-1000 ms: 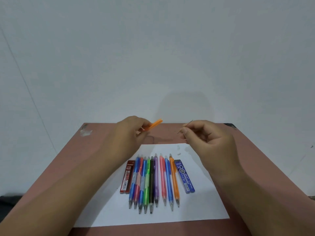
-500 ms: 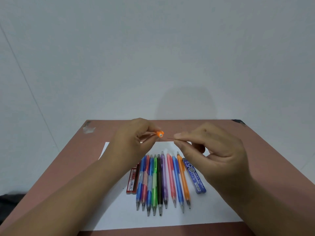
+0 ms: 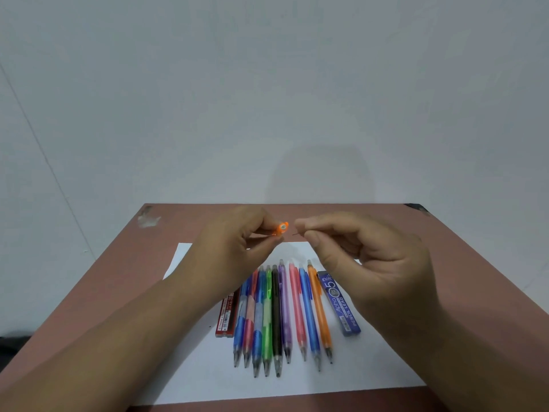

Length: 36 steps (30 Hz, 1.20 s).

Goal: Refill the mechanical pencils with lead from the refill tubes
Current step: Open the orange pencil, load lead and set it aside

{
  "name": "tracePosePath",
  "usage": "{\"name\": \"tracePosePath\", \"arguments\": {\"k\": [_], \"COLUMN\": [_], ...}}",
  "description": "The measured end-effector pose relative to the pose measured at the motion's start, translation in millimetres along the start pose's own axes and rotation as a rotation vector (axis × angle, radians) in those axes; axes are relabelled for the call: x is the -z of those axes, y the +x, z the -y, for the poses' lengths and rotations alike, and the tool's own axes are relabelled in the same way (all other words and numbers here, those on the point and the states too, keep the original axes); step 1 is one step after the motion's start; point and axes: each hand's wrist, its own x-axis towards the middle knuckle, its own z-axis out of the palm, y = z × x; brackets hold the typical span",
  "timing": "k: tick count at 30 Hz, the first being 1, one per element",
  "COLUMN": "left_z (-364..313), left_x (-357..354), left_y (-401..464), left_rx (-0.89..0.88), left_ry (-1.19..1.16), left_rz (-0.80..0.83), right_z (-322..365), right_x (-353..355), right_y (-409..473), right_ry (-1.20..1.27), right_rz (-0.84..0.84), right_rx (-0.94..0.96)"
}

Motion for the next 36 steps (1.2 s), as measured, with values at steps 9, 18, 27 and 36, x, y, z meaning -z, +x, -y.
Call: {"name": "tracePosePath", "arguments": {"k": [9,18,27,36], "left_z": [0.4,4.0,3.0,4.1], "left_x": [0.5,1.9,3.5,3.2], "left_y": [-0.5,1.0,0.1,0.4], "left_rx": [-0.085,-0.108,-0.125,-0.172], "left_ry": [-0.050,-0.013,0.012,0.001], "left_rz": [0.039,0.057,0.066,0.045], "right_z": [4.1,3.8,1.6,1.6], "right_x": [-4.7,-2.4,-1.8,-0.6], "right_y": [-0.4,2.1,1.4,2.0], "right_ry": [0.223,0.162,0.129,0.035], "right_rz": [0.001,0.025,0.033,0.047], "right_rx": [-0.131,-0.103,-0.108,-0.059]}}
